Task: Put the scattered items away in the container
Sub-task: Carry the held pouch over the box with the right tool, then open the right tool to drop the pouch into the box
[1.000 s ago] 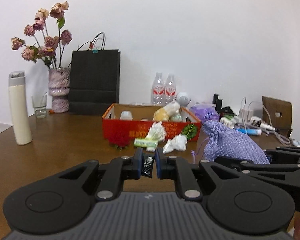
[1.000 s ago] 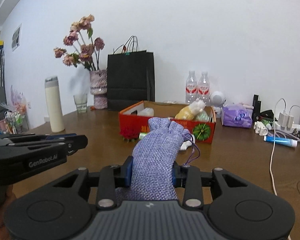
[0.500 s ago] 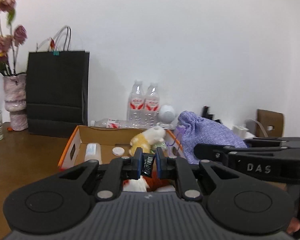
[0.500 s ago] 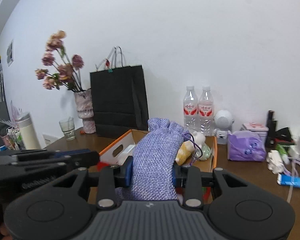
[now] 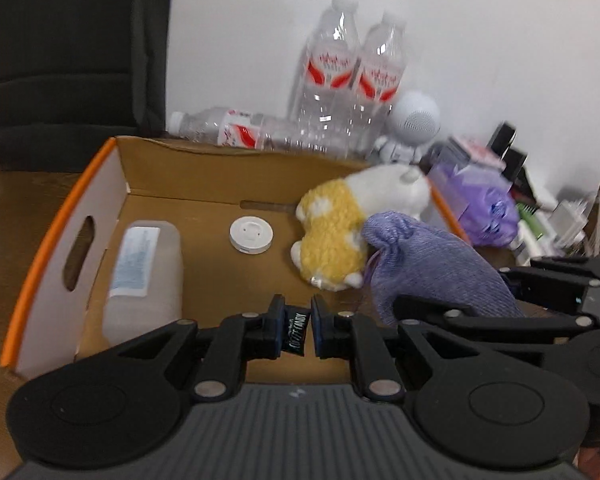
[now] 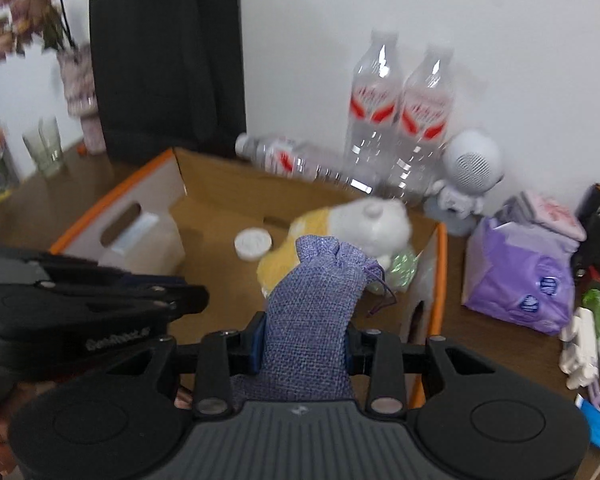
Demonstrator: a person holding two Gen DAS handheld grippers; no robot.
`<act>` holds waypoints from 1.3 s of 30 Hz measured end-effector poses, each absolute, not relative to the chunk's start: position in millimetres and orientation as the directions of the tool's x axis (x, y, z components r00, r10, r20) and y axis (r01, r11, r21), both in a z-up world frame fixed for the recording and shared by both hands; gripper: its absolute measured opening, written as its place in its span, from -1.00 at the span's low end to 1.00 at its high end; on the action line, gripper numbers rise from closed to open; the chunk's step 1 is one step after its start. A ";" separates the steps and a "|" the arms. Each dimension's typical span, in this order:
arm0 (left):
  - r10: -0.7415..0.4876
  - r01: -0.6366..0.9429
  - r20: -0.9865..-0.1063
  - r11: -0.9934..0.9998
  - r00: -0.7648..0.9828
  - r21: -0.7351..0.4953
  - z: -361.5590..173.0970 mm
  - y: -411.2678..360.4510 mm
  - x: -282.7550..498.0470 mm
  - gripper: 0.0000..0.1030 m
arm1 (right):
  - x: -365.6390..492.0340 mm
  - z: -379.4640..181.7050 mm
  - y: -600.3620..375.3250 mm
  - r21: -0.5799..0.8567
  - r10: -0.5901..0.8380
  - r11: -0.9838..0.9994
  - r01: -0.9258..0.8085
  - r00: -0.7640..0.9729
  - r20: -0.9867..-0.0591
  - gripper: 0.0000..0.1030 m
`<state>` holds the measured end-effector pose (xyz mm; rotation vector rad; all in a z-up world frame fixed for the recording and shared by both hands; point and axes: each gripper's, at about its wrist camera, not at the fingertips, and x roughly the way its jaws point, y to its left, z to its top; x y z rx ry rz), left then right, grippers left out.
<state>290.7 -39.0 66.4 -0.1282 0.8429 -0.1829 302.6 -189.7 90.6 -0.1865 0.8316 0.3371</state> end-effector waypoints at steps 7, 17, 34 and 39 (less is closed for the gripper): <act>-0.244 0.095 -0.755 0.967 0.609 -0.236 50.8 -35.0 300.2 0.14 | 331.2 49.5 -188.7 -0.046 0.159 0.926 -0.374 0.498 -0.853 -0.03; -0.092 0.075 -0.689 0.996 0.719 -0.055 109.4 9.1 287.4 0.69 | 328.6 102.2 -239.8 0.216 0.265 0.964 -0.154 0.528 -0.807 0.41; 0.002 0.013 -0.764 1.000 0.645 0.013 151.3 7.2 247.0 1.00 | 282.6 135.4 -213.1 0.154 0.163 0.986 -0.061 0.520 -0.838 0.64; -0.013 0.047 -0.736 0.999 0.677 0.026 165.5 -6.5 225.1 1.00 | 258.9 148.7 -207.2 0.129 0.147 0.989 -0.071 0.559 -0.816 0.66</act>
